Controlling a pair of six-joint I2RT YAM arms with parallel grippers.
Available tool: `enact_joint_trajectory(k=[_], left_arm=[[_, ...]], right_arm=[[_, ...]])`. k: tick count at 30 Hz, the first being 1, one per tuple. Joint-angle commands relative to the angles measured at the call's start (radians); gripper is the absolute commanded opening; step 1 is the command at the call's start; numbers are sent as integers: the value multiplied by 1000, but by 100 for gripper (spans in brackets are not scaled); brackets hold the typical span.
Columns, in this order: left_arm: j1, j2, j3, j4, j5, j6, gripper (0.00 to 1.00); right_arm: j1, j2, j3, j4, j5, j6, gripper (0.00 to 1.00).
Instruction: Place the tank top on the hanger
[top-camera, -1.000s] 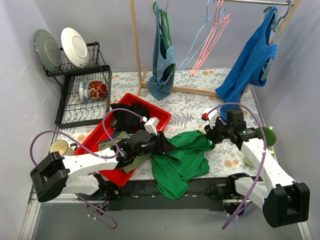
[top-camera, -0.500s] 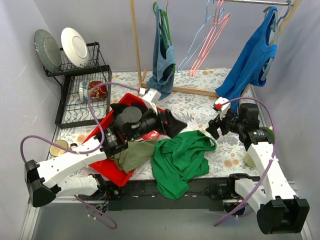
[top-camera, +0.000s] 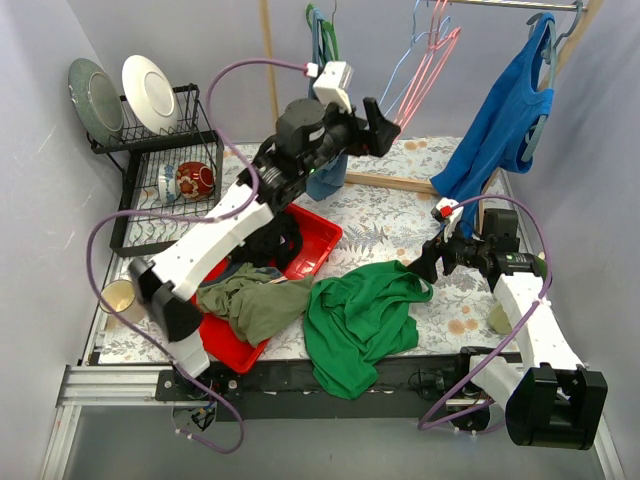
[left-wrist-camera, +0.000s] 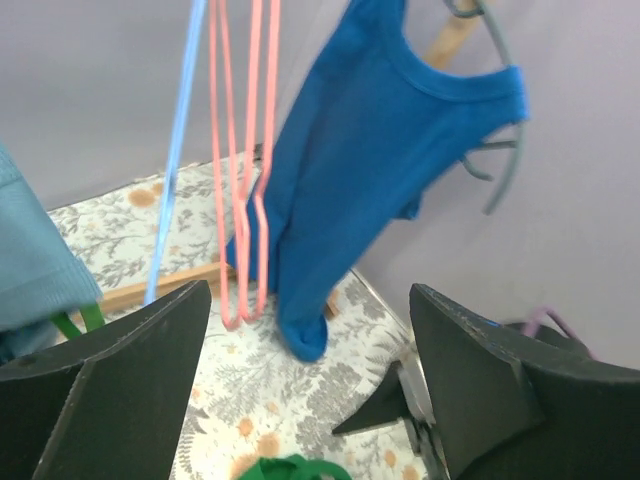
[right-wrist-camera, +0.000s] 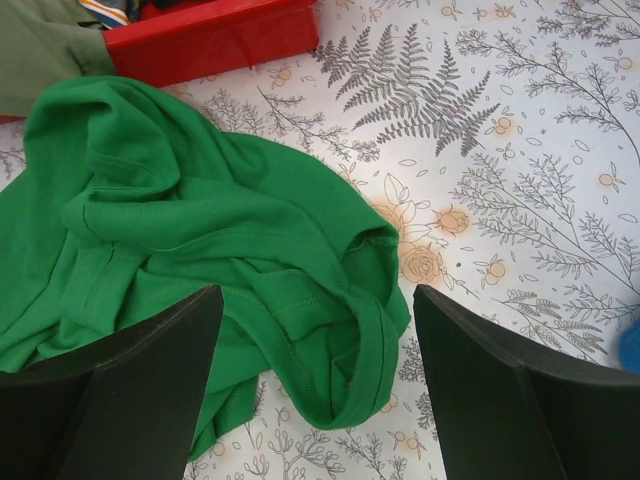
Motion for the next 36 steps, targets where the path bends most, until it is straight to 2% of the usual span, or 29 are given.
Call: enact_joint_trajectory(k=[1,4,6,11,22,28,36], left_arm=[[19,139,245,-61,9,21,77],[27,246,401,-104,-43,34,73],[33,282,429,-106,-71,42,73],[41,288,416,-69,-125,71,70],[53,279,396,-23,-128,80,67],[85,326,432,-41,-108,77,56],[85,384,480,-71,-131,126,49]], right_arm=[[-3,-13,0,6,-68,-3,85],[-3,-22,-2,1,-70,-5,85],[-3,-28,-3,1,-71,-7,85],[-3,-36,-5,-2,-73,-7,85],[-3,-28,-5,-3,-73,-8,85],[-3,-30,-6,-6,-71,-8,85],[-3,-31,-5,-6,-70,-10,85]])
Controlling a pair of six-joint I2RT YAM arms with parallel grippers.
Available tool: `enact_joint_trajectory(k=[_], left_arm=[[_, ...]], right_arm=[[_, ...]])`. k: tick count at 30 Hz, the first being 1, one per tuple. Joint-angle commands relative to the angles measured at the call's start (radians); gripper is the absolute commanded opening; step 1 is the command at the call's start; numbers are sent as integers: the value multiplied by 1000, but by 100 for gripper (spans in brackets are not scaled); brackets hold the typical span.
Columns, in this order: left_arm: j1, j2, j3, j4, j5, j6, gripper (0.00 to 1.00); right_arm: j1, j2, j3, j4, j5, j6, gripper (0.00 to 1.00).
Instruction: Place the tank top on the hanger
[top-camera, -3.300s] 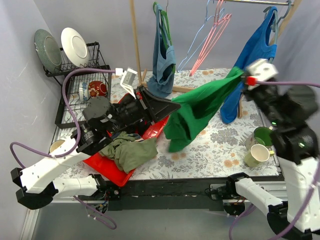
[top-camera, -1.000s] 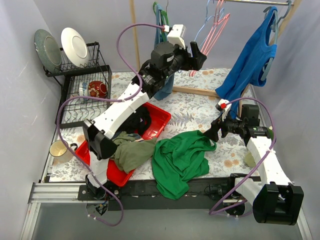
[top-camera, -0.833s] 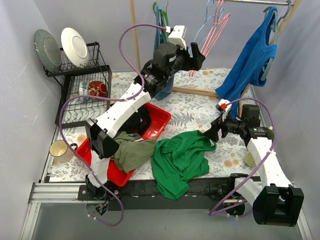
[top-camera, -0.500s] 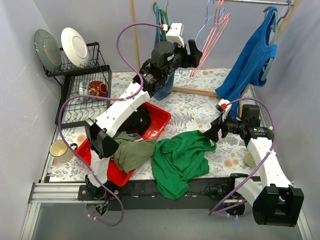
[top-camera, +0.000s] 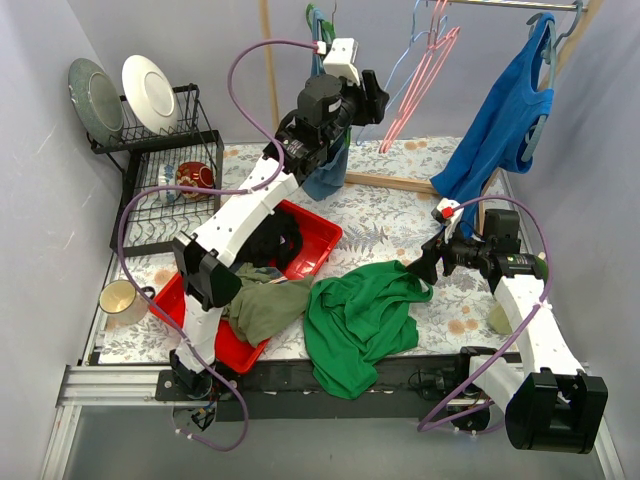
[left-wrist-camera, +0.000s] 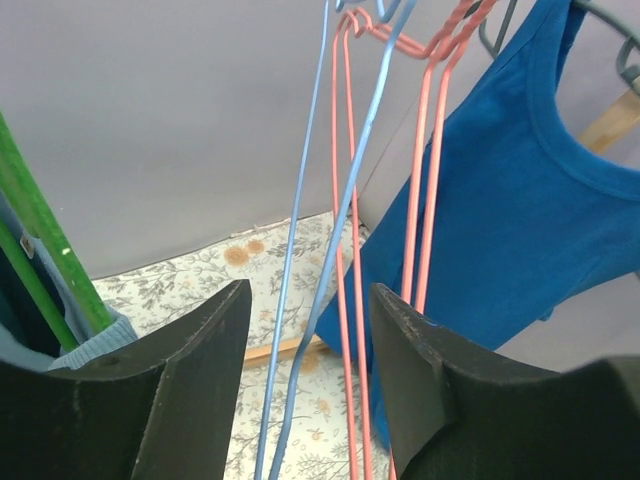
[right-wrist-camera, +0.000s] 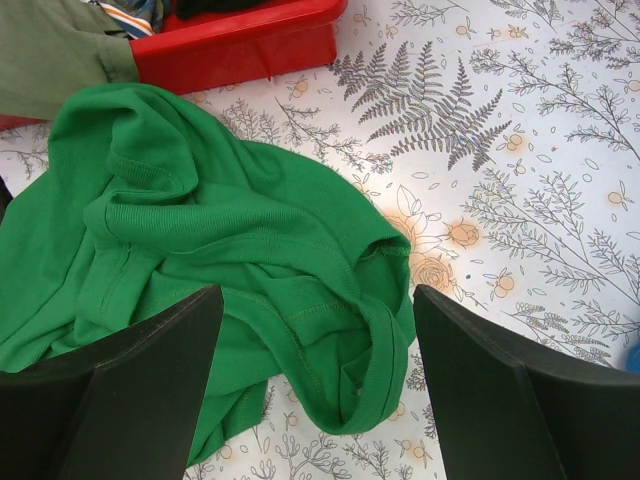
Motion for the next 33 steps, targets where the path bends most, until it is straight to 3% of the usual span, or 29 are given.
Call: enact_joint_trajectory(k=[1,7,18,21,33], left_arm=[[-3,13,35,-19,-11,46,48],[-3,36,38,-34,30,74,30],[-5,51,47,-13,82,145,13],[-5,43,47,4,102,148,1],[-6,-40,-25,133,119,82,0]], right_arm=[[-3,-10,-5,0,-24,-6,85],[-3,-6,-5,-3,-24,-7,85],[-3,10,0,-9,-26,-10,85],[-3,10,0,-11,-24,-10,85],[-3,17,3,-16,-21,-13,85]])
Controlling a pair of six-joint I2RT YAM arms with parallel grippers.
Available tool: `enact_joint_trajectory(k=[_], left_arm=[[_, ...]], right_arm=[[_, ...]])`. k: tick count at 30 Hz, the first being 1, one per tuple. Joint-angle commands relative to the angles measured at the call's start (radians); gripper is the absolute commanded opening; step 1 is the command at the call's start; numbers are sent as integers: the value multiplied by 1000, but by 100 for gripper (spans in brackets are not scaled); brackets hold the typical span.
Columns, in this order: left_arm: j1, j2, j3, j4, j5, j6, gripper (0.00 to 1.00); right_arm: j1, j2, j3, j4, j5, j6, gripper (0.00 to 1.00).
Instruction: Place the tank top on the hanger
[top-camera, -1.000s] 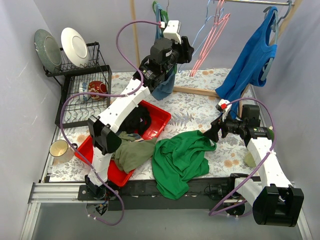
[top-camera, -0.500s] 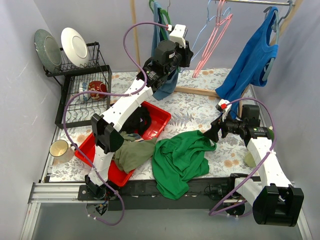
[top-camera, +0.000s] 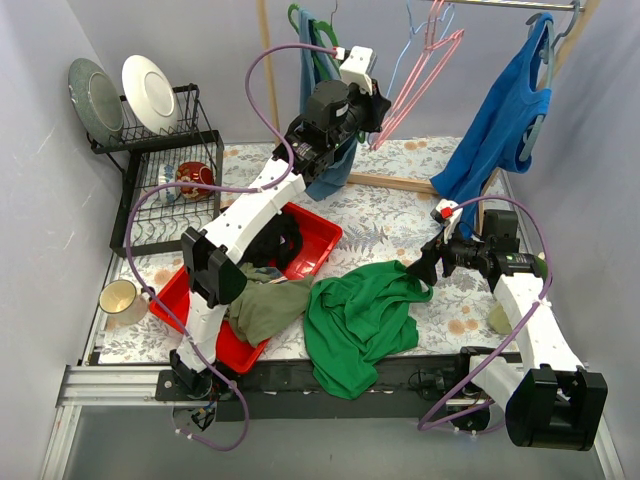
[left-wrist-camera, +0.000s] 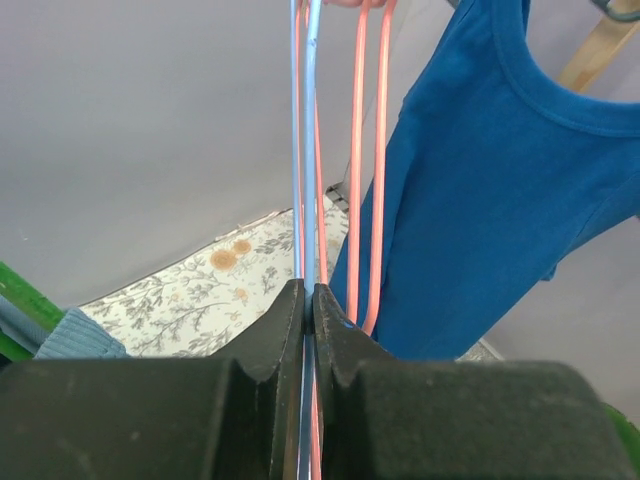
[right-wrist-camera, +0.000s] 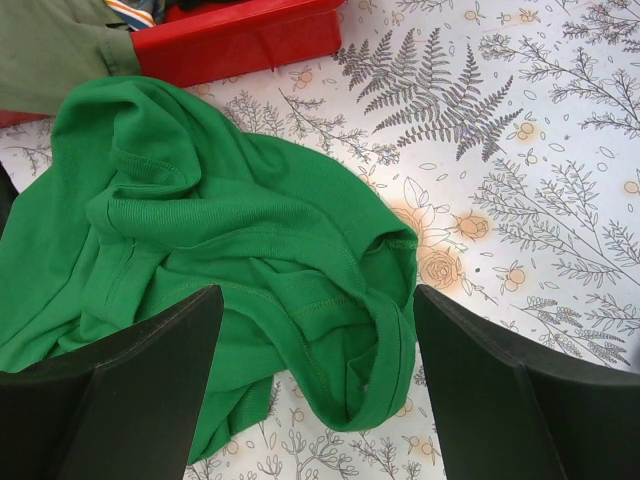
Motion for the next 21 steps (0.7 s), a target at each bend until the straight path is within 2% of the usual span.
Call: enact_joint_trajectory(k=[1,8,21], left_arm=[[-2,-103,-31,99,5,-35,0],[-5,-128,-40,135,5,-81,0],[-16,-258,-271,265,13,-114,0]], right_arm=[[-3,1,3,0,-23,-12,85],[-3,3,3,-3,-18,-14,85],[-3,12,4,-4,-20,-17,85]])
